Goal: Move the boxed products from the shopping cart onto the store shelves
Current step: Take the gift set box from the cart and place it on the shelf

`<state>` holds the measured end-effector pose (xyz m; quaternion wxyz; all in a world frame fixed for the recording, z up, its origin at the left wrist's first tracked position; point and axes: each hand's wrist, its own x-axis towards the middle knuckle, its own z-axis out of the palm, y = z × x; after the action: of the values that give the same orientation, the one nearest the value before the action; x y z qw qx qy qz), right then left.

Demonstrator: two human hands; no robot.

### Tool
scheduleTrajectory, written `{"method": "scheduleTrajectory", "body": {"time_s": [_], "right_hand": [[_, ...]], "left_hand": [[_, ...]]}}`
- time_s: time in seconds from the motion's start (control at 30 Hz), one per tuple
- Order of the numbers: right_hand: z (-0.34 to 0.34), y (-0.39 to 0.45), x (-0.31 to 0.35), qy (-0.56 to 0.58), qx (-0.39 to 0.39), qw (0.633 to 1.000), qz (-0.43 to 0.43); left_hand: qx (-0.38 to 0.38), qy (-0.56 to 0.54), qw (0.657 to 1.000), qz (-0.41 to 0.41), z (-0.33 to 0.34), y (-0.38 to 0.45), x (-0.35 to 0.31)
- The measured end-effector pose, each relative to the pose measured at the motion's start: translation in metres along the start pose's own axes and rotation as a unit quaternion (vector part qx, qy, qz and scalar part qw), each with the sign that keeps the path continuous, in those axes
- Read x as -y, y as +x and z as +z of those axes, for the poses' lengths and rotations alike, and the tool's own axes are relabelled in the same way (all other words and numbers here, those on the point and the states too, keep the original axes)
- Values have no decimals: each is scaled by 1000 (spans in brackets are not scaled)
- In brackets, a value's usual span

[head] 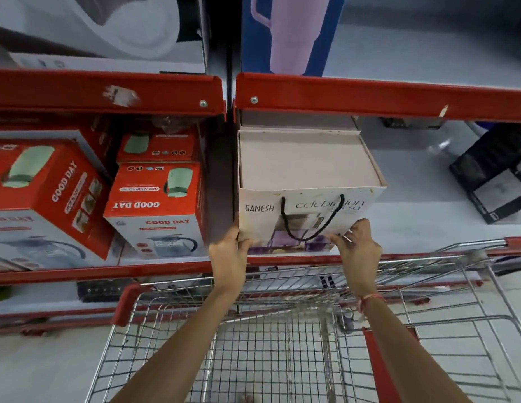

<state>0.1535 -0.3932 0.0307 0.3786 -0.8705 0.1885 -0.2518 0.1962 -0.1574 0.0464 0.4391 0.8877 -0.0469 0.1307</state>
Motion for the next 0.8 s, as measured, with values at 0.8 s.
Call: {"method": "scheduleTrajectory", "body": {"time_s": [0.8], "right_hand": [[114, -101, 201, 219, 396, 891, -21]], "left_hand": [[37, -76, 990, -115, -152, -7, 78]]}}
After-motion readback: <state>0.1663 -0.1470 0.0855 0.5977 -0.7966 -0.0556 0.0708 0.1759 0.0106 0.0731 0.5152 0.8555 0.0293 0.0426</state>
